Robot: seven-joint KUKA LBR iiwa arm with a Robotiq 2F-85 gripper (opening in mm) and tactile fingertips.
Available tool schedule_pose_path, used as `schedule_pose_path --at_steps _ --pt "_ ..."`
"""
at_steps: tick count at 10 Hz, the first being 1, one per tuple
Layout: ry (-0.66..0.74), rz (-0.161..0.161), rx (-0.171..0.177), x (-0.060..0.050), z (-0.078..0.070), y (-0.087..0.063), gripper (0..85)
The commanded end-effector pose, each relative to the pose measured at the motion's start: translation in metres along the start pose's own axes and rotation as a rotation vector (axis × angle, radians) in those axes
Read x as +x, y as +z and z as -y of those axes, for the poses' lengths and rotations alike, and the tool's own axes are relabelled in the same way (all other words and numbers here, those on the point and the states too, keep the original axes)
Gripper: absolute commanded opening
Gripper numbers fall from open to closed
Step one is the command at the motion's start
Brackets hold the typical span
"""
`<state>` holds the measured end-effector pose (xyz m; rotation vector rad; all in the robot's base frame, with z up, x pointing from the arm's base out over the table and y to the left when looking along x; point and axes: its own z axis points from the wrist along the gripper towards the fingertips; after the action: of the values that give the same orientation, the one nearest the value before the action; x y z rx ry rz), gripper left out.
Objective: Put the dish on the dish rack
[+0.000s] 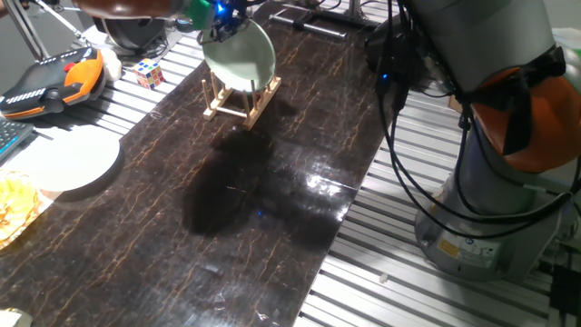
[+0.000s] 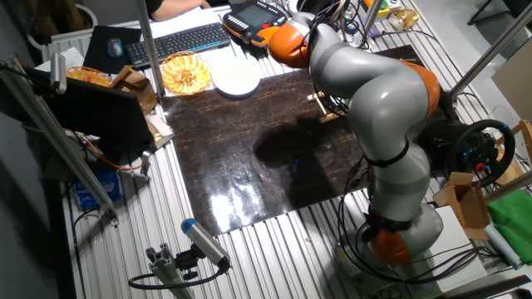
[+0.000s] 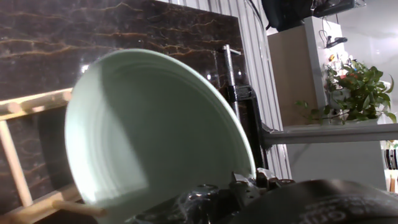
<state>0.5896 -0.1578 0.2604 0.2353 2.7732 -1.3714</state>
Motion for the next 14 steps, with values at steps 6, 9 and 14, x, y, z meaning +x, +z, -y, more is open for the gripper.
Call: schedule_pose_path --at_steps 6,9,14 --pt "-0.009 -0.004 -0.006 -0.004 -0.005 0.006 15.3" --pt "-0.036 -0.009 -0.024 -0.008 -0.001 0.009 15.3" --pt "-0.055 -0.051 -0.109 -0.011 0.014 0.007 14.7"
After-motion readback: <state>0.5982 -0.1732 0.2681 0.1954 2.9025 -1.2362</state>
